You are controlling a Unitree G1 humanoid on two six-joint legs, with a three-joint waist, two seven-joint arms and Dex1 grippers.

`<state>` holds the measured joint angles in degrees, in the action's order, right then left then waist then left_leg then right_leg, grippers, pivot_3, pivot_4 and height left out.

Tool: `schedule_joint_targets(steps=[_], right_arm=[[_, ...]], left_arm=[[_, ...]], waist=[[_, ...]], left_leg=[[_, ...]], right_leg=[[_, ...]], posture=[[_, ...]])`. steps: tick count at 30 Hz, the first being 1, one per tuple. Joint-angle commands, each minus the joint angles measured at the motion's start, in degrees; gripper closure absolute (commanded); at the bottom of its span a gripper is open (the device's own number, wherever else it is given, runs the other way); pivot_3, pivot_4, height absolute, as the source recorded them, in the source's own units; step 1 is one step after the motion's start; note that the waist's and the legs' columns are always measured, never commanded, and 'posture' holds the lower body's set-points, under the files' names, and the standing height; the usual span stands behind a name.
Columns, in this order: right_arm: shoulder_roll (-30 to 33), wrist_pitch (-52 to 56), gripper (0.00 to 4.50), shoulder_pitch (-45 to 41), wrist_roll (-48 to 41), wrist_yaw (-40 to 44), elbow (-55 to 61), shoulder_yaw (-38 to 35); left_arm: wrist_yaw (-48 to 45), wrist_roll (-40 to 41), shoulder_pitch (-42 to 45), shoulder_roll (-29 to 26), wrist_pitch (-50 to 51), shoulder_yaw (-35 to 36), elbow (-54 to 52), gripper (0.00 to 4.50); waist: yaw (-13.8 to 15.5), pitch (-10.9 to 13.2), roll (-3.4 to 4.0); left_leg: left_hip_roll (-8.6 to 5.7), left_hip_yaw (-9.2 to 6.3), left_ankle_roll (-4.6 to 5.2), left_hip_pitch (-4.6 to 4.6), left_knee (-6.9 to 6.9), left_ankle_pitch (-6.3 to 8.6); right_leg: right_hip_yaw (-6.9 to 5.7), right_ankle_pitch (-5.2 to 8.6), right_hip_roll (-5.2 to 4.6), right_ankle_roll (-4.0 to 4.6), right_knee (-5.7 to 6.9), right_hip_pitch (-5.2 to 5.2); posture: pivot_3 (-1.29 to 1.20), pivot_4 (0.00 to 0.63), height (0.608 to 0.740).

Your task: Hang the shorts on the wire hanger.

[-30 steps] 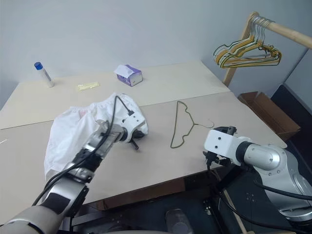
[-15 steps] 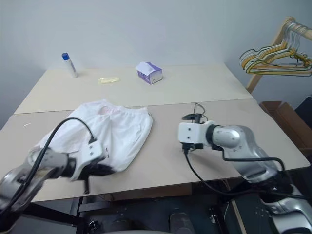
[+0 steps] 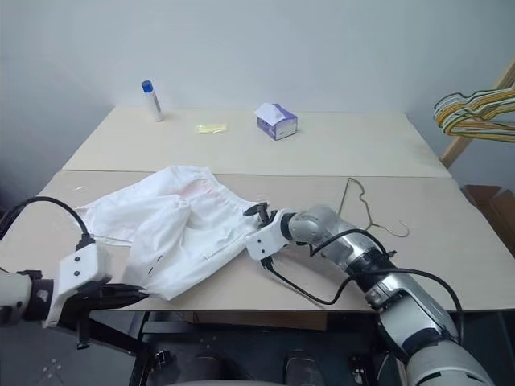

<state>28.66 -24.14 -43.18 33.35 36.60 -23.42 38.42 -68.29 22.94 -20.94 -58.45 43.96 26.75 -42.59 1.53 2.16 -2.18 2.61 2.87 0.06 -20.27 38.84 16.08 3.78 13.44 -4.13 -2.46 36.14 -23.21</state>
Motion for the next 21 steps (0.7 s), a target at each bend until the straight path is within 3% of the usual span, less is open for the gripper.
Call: schedule_joint_targets(steps=[1,4,6,8,13,17,18,21], right_arm=[[-1.30,-5.10,0.00,-4.72,4.66,-6.10,-6.53,0.38],[-2.96,-7.20,0.00,-6.72,6.45,-8.89,-10.90,0.83],[-4.02,-8.12,0.38,-7.69,7.11,-9.50,-13.47,1.08],[-4.69,-9.67,0.93,-8.48,7.87,-9.91,-15.55,1.49],[-6.02,-10.12,2.78,-9.94,10.64,-12.46,-19.57,1.89],[-7.81,-5.80,4.24,-12.40,13.30,-16.91,-25.06,1.60],[-8.14,-5.07,4.48,-12.82,13.76,-17.65,-26.00,1.62],[-8.91,0.08,4.48,-14.88,14.35,-21.06,-30.15,0.51]], left_arm=[[-0.42,1.58,-1.12,-0.57,-0.21,4.35,-2.23,4.49],[-0.64,2.89,-2.11,-0.44,0.03,6.07,-3.14,4.49],[-0.74,3.46,-2.82,-0.40,-0.26,6.79,-3.54,4.50],[-0.34,3.52,-3.27,-0.41,-0.40,6.90,-3.60,4.50],[0.34,1.99,-4.72,-0.25,-2.65,5.66,-1.48,4.50],[2.41,-1.40,-3.29,-0.87,-6.35,-0.26,2.62,4.50],[2.89,-2.09,-2.85,-1.03,-7.07,-1.39,3.39,4.50],[7.64,-5.81,3.50,-1.25,-7.20,-9.24,7.32,4.50]], waist=[[0.12,0.00,0.00],[0.20,0.00,0.00],[0.30,0.00,0.00],[0.46,0.00,0.01],[0.68,0.02,0.03],[0.67,0.04,0.08],[0.68,0.04,0.08],[0.91,0.05,0.09]], left_leg=[[0.01,0.00,0.00,0.01,0.00,0.00],[0.06,-0.02,-0.01,0.04,-0.01,-0.01],[0.11,-0.03,-0.01,0.04,-0.04,-0.01],[0.15,-0.05,-0.01,0.06,-0.07,-0.01],[0.22,-0.07,-0.01,0.07,-0.09,-0.01],[0.22,-0.07,-0.05,0.11,-0.09,-0.03],[0.22,-0.07,-0.08,0.10,-0.10,-0.05],[0.24,-0.09,-0.11,0.07,-0.11,-0.06]], right_leg=[[0.00,0.01,0.01,0.02,0.01,-0.01],[0.00,0.03,0.08,0.11,0.05,0.00],[0.00,0.01,0.14,0.14,0.06,-0.01],[-0.01,0.00,0.21,0.12,0.07,-0.01],[-0.02,0.00,0.29,0.20,0.11,-0.04],[-0.02,0.12,0.31,0.44,0.15,-0.04],[-0.02,0.11,0.32,0.45,0.19,-0.06],[-0.01,0.07,0.36,0.40,0.25,-0.12]], posture=[[0.24,0.000,0.740],[0.24,0.000,0.740],[0.24,0.000,0.740],[0.25,0.000,0.740],[0.24,0.000,0.740],[0.23,0.000,0.740],[0.23,0.000,0.740],[0.23,0.000,0.740]])
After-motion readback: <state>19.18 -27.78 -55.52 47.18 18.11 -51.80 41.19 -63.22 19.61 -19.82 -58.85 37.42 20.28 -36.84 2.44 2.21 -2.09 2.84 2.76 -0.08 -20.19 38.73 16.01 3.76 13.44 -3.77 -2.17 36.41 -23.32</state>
